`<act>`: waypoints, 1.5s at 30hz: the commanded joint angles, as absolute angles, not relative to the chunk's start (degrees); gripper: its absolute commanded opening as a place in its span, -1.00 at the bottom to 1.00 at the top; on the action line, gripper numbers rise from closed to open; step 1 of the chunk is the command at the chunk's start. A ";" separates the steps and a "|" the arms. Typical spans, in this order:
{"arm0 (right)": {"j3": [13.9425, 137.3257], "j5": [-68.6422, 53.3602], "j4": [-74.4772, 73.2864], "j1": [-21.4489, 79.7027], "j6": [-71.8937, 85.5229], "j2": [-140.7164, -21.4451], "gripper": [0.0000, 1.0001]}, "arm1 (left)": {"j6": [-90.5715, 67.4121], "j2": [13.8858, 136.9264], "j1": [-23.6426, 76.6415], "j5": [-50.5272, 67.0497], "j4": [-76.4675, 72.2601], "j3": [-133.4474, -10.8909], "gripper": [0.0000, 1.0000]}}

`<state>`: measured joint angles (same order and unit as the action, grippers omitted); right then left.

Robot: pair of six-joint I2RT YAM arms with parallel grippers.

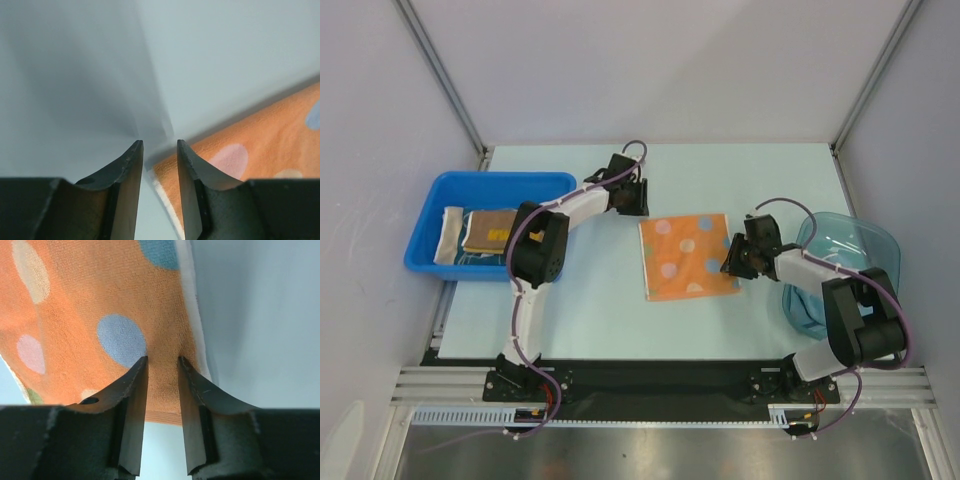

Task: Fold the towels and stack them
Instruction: Fold the towel

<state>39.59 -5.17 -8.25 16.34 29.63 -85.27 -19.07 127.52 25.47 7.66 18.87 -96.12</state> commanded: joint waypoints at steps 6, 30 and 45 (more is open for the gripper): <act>57.54 -17.58 -24.12 11.08 12.15 -90.77 -0.07 | -1.61 122.79 25.40 18.00 22.41 -98.44 -0.03; 115.48 -40.52 -55.89 0.70 -26.53 -136.84 -0.14 | 15.28 132.71 23.47 22.58 39.11 -111.18 0.18; 122.25 -46.05 -58.80 0.44 -29.97 -142.82 -0.34 | 18.28 138.33 23.12 23.73 44.03 -118.03 0.07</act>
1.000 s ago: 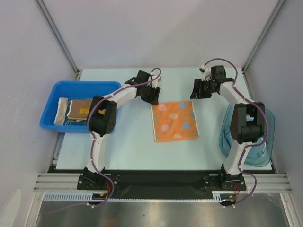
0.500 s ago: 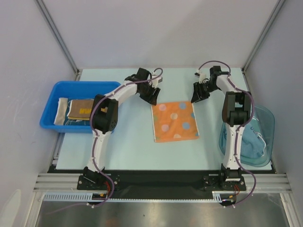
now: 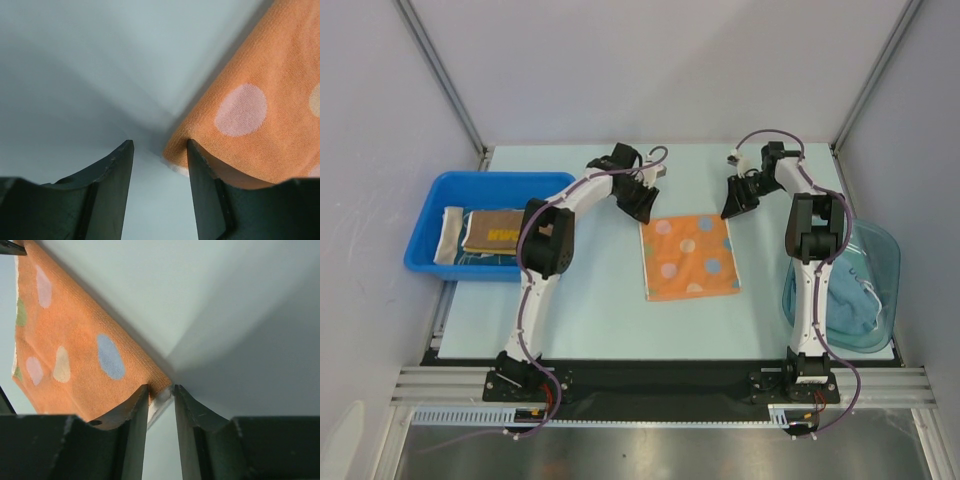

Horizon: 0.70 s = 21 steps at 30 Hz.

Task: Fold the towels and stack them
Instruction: Fold the towel

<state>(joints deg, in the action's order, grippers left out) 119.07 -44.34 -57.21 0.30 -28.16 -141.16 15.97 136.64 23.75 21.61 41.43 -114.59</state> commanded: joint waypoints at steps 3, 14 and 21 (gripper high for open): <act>122.96 -45.88 -59.06 0.44 -30.15 -143.44 -0.41 | 18.81 139.65 23.12 24.08 45.78 -120.14 -0.17; 122.00 -50.78 -53.62 0.44 -25.93 -142.21 -1.00 | 19.78 140.54 23.03 24.18 45.80 -123.84 -0.99; 114.36 -54.76 -39.84 0.62 -19.17 -136.06 -1.00 | 19.77 137.55 21.18 23.11 40.26 -125.24 -0.99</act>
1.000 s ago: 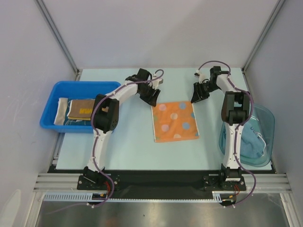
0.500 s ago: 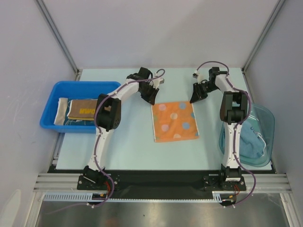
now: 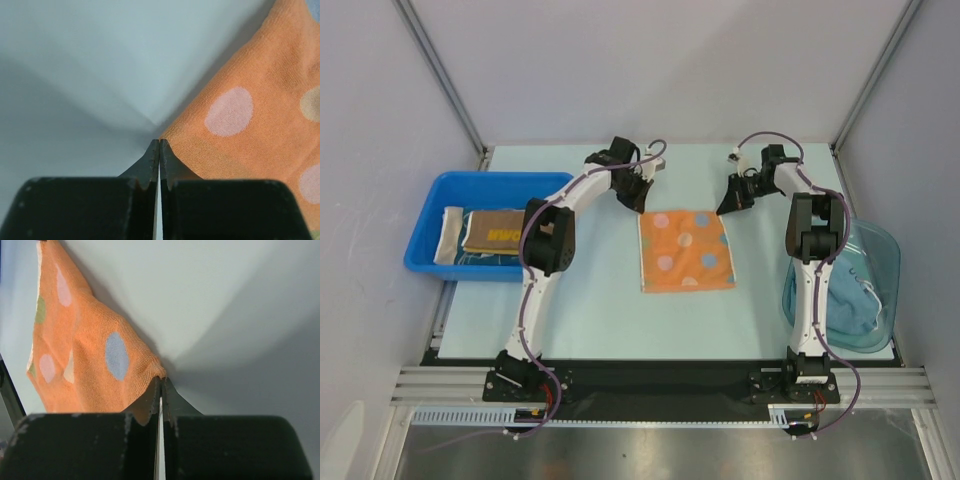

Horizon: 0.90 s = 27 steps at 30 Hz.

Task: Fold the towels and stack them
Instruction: Fold the towel

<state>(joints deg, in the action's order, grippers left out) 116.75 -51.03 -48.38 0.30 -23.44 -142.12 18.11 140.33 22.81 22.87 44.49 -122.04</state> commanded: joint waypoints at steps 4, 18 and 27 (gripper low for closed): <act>108.99 -51.16 -28.07 0.44 -13.02 -133.07 -1.00 | 20.21 135.71 21.01 22.06 39.37 -125.16 -0.99; 89.04 -50.45 -11.78 -1.23 -10.64 -117.69 -1.00 | 20.04 124.20 21.53 21.36 39.46 -114.61 -0.99; 73.31 -45.98 -6.69 -0.62 -7.12 -104.97 -1.00 | 18.11 110.84 24.96 20.57 36.13 -98.45 -0.99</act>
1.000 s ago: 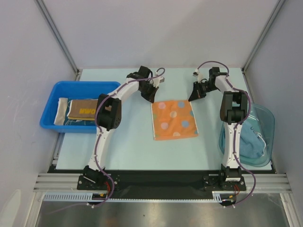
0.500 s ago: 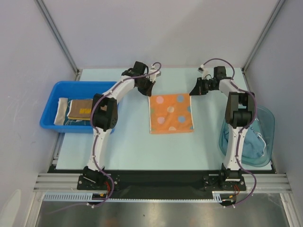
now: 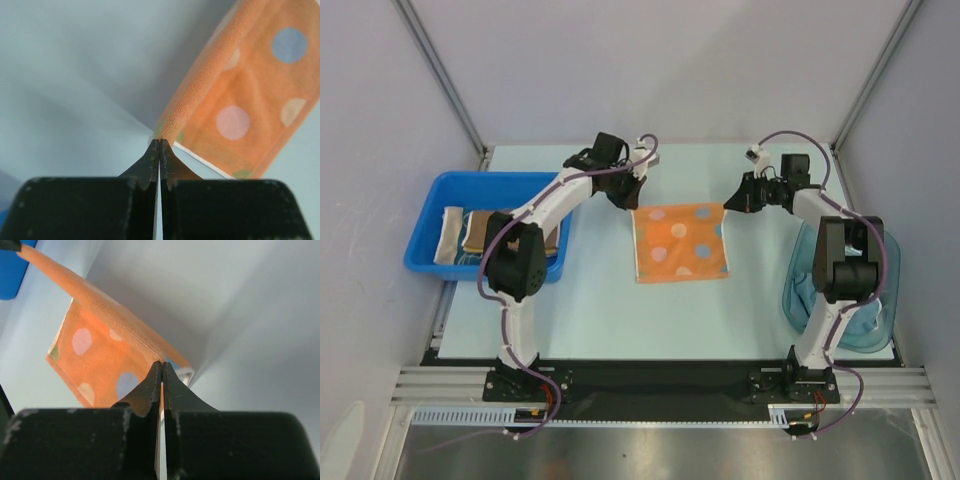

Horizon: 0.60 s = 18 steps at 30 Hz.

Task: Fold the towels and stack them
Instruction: Fold the towel

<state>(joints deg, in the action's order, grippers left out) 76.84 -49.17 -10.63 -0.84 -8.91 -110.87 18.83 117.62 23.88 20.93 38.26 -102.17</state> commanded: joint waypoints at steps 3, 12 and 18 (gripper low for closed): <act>67.53 -43.60 -5.89 -0.35 -5.02 -99.61 -1.00 | 17.14 106.02 26.45 19.43 34.72 -92.56 -0.99; 53.18 -36.39 -3.34 1.67 -0.26 -86.93 -1.00 | 13.45 98.70 31.90 17.49 31.11 -79.73 -0.99; 48.43 -31.30 -6.06 4.74 2.28 -83.50 -1.00 | 10.99 96.68 33.13 16.53 28.65 -73.39 -0.99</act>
<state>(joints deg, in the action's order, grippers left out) 50.06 -35.73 -5.80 3.14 0.51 -86.24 12.93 99.96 32.60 18.06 31.14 -75.29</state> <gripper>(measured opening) 0.012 0.006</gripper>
